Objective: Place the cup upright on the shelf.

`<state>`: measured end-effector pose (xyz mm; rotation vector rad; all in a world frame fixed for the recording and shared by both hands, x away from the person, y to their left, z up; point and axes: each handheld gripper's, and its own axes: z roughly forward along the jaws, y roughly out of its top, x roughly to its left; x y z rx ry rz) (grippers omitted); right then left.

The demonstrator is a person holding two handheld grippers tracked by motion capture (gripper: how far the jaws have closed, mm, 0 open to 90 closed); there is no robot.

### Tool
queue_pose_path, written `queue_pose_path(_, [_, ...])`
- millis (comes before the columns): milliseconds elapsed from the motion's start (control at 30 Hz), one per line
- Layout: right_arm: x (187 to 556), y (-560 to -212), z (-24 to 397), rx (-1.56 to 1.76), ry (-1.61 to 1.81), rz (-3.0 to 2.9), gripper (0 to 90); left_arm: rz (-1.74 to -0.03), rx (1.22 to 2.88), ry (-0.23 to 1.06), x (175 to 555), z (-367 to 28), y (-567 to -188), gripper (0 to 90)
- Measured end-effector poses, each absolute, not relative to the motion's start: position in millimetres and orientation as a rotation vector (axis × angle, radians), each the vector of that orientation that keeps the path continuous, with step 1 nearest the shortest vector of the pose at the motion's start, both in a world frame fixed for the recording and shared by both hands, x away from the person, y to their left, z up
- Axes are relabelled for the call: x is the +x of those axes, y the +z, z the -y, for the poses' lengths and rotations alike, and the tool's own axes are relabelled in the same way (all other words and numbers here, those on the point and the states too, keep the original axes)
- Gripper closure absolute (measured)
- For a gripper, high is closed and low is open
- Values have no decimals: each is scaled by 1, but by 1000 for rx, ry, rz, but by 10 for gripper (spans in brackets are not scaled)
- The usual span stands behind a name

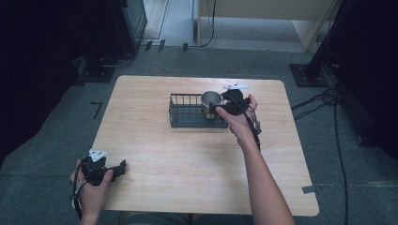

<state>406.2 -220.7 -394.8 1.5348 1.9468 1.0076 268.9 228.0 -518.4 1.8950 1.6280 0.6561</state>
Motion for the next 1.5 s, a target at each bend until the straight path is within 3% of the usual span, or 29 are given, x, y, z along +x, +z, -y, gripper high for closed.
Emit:
queue_pose_path(967, [340,-421,299,1646,1000,-1822,42,-1627,1894,657,269,-228,-519,0])
queue_pose_path(1500, [307,-457,336,1734,955,-1773,45,-1626,1897,657,269,-228,-518,0])
